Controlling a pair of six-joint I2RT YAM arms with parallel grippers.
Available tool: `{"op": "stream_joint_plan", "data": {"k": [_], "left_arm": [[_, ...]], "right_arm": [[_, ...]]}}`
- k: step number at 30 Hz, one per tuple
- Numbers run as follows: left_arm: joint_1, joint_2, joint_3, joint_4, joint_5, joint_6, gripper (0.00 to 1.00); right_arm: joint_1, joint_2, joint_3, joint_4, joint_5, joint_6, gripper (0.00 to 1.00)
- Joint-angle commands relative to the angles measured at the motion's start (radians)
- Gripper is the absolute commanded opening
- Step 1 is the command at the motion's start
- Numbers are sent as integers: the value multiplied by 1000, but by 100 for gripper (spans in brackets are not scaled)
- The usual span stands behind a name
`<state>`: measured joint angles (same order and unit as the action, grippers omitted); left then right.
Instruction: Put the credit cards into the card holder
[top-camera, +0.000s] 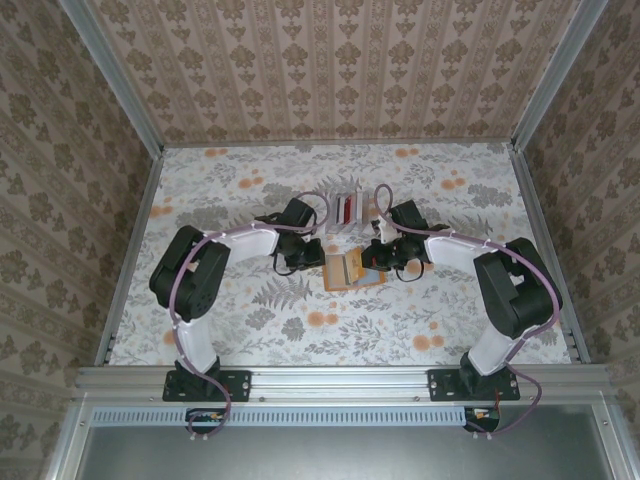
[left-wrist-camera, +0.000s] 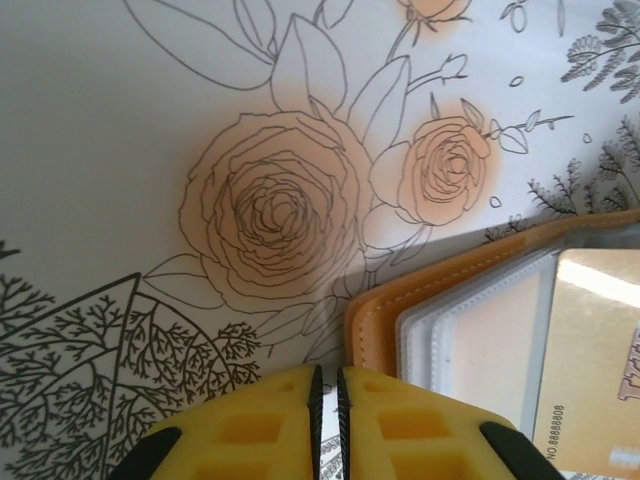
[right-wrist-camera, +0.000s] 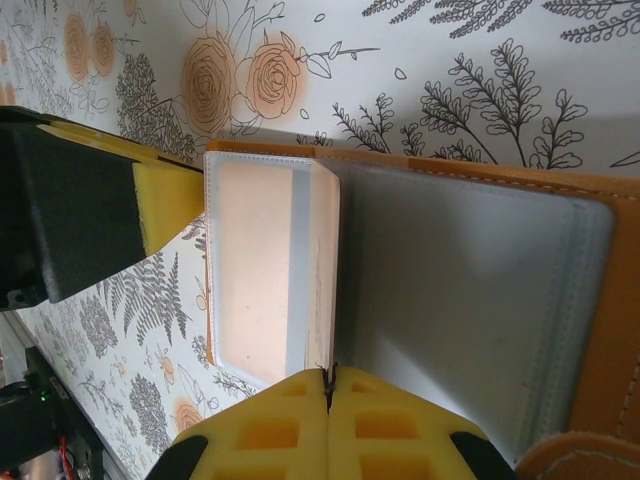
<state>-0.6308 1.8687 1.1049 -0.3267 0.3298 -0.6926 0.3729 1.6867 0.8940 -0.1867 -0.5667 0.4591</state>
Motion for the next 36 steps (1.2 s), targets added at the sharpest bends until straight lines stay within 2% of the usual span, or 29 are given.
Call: {"op": "stream_joint_plan", "data": {"k": [1, 18, 36], "left_arm": [[-10, 21, 19, 6, 21, -12, 16], [-33, 17, -6, 33, 19, -37, 15], [-36, 10, -19, 47, 14, -42, 15]], "right_arm": [[-5, 21, -25, -44, -12, -23, 2], [-7, -22, -48, -105, 24, 49, 2], [-11, -106, -44, -144, -48, 72, 1]]}}
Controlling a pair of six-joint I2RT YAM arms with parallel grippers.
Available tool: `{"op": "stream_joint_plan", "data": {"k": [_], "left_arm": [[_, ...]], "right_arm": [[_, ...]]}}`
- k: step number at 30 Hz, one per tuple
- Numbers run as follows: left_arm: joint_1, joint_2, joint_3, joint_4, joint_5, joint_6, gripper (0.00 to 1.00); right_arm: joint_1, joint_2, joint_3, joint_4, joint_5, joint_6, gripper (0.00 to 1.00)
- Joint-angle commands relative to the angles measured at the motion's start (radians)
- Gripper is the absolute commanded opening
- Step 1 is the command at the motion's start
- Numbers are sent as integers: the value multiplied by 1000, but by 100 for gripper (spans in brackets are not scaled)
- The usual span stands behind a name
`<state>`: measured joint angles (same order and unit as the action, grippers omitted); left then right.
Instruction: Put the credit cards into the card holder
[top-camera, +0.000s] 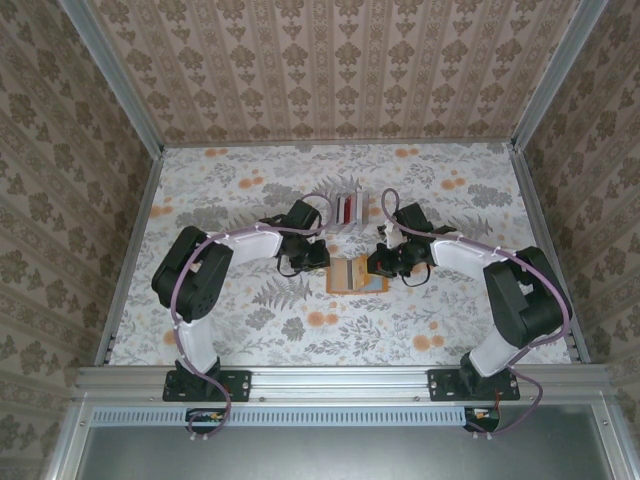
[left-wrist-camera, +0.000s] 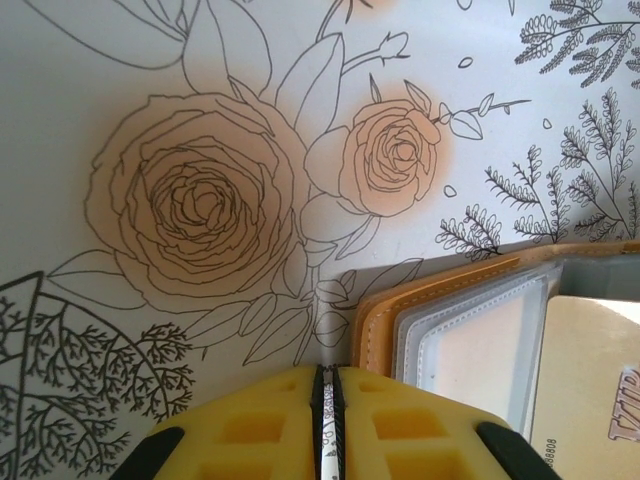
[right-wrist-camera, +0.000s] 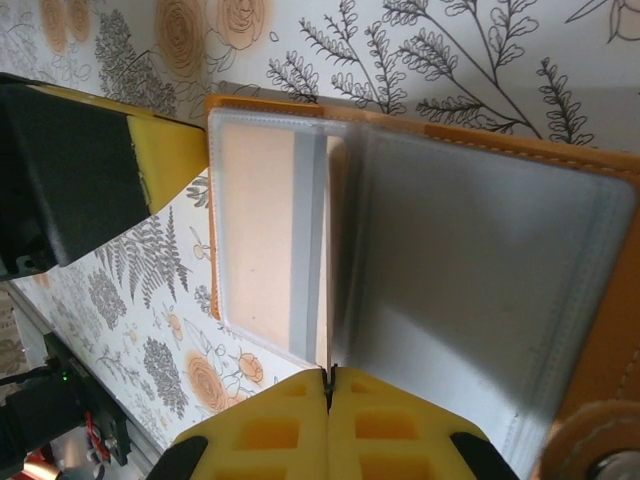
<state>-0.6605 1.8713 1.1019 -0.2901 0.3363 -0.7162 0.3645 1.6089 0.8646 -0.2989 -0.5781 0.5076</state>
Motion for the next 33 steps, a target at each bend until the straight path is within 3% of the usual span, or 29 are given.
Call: {"op": "stream_joint_plan", "data": {"k": [1, 23, 33], "left_arm": [[-7, 7, -18, 15, 9, -21, 15], [-23, 8, -58, 57, 20, -45, 15], [-24, 11, -55, 58, 22, -43, 15]], "right_arm": [[-2, -29, -19, -31, -35, 25, 1], [-2, 60, -32, 27, -17, 66, 0], [-3, 62, -27, 49, 72, 55, 0]]}}
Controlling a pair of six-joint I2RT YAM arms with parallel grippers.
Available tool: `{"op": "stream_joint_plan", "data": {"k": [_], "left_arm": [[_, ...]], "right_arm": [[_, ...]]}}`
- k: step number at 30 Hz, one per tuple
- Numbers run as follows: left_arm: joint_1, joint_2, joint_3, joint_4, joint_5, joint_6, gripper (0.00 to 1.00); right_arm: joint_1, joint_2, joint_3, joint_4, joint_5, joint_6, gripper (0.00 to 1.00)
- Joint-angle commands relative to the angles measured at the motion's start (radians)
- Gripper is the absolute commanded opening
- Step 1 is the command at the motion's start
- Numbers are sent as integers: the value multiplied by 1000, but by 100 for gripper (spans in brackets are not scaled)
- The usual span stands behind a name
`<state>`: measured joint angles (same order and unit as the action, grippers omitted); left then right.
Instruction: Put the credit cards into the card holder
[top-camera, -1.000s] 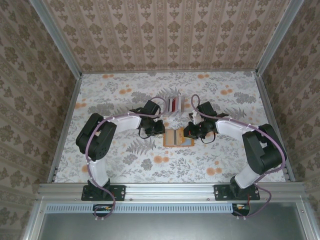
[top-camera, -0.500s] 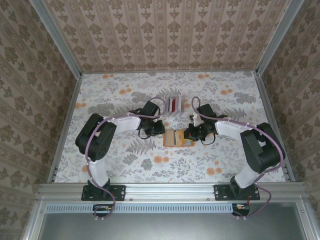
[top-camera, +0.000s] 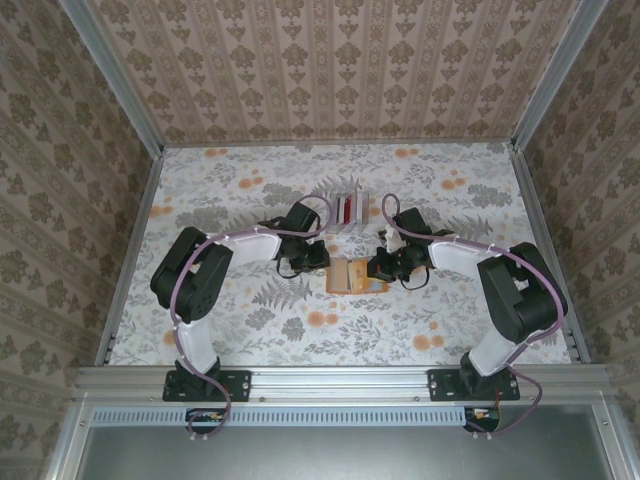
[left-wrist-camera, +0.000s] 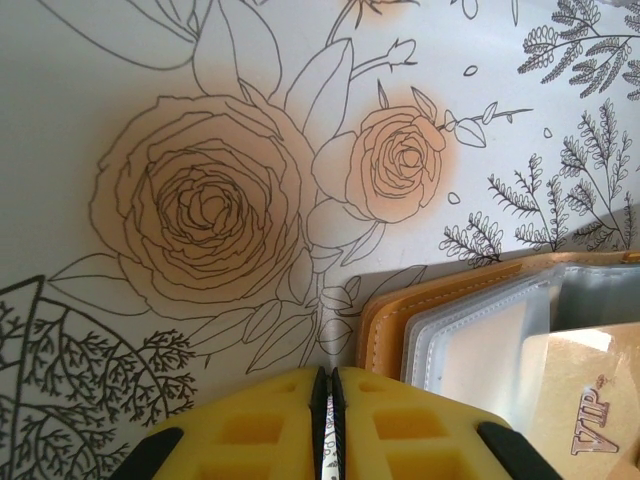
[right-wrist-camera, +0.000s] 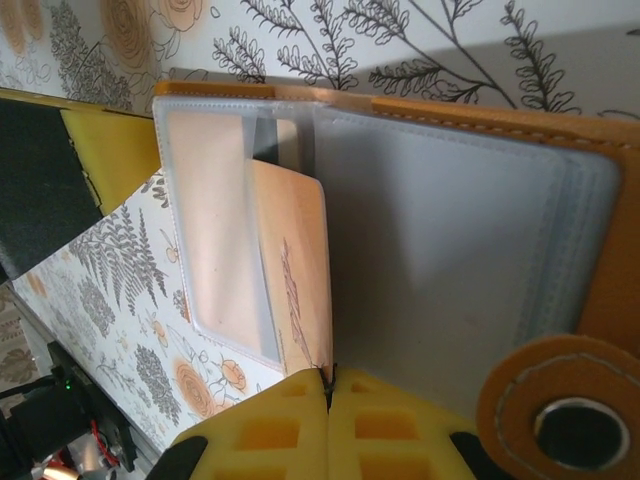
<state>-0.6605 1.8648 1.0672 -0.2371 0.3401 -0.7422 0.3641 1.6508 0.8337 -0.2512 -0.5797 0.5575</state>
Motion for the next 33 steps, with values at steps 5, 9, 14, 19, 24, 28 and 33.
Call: {"op": "stream_joint_plan", "data": {"k": [5, 9, 14, 19, 24, 28, 33], "left_arm": [[-25, 20, -15, -2, 19, -11, 15], [-25, 23, -10, -2, 21, -12, 15], [-24, 28, -3, -5, 23, -9, 15], [-24, 29, -1, -5, 23, -7, 15], [-25, 26, -5, 0, 24, -9, 16], [-24, 24, -5, -1, 24, -9, 15], [-24, 25, -1, 1, 24, -9, 16]], "right_arm": [[-4, 23, 4, 10, 136, -5, 0], [-1, 26, -1, 35, 150, -3, 0], [5, 32, -8, 61, 154, 7, 0], [26, 37, -7, 59, 163, 9, 0], [45, 34, -3, 39, 168, 4, 0], [62, 12, -7, 1, 179, -3, 0], [75, -47, -37, -44, 203, 1, 0]]}}
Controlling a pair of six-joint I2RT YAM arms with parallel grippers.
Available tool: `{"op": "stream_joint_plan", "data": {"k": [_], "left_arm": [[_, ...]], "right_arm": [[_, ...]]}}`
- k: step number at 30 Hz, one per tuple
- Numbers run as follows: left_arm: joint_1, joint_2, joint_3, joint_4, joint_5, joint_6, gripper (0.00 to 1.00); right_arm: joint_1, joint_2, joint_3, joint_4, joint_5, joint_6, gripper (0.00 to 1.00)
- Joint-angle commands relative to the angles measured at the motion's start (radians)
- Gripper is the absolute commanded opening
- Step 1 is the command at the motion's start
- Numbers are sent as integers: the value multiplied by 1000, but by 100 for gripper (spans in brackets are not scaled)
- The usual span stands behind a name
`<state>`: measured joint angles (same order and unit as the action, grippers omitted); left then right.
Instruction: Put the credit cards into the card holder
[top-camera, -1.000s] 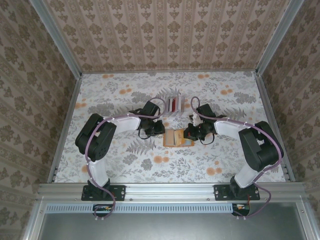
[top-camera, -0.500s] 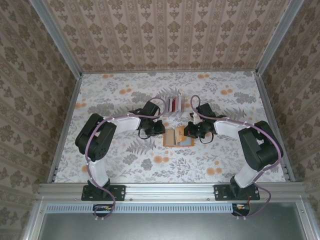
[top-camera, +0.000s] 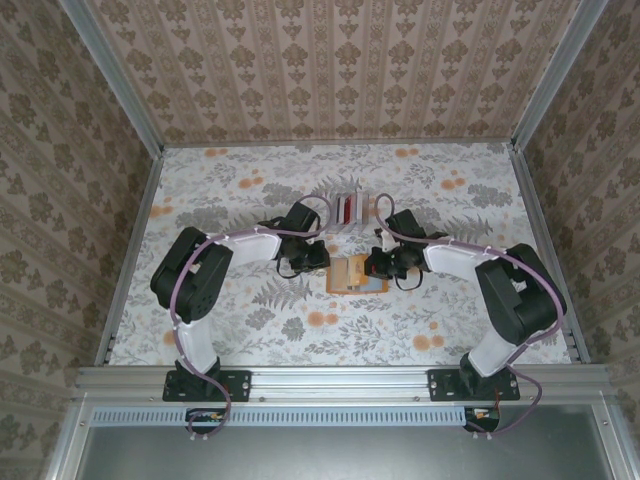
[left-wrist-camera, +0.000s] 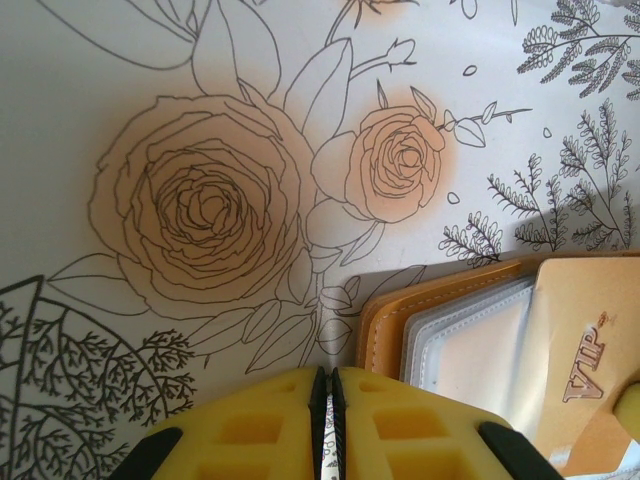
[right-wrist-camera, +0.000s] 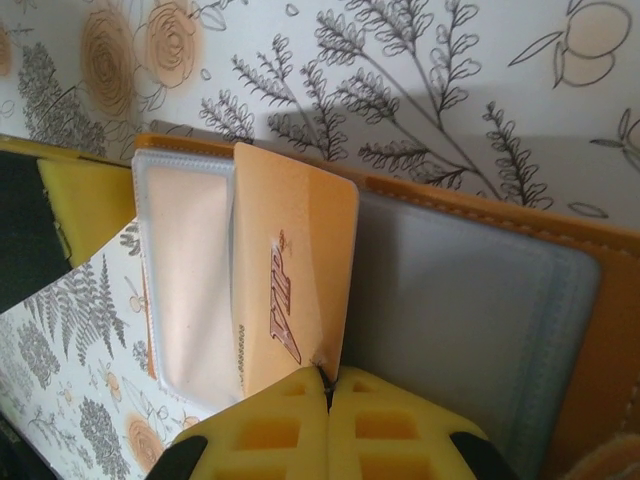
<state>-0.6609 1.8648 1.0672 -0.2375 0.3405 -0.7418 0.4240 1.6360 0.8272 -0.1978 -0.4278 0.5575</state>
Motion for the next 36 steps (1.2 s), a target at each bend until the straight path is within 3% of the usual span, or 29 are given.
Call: {"op": "stream_joint_plan", "data": {"k": [1, 6, 16, 28, 36], "left_arm": [[-24, 25, 0, 4, 26, -10, 15], [-29, 31, 5, 5, 32, -7, 16], [-38, 25, 12, -2, 28, -7, 16], [-38, 30, 13, -2, 30, -2, 15], [-38, 33, 10, 1, 32, 0, 15]], "right_arm": [[16, -46, -36, -107, 56, 5, 0], [18, -89, -55, -116, 73, 13, 0], [47, -6, -31, -21, 66, 50, 0], [71, 27, 1, -29, 73, 48, 0], [129, 37, 52, -51, 181, 58, 0]]}}
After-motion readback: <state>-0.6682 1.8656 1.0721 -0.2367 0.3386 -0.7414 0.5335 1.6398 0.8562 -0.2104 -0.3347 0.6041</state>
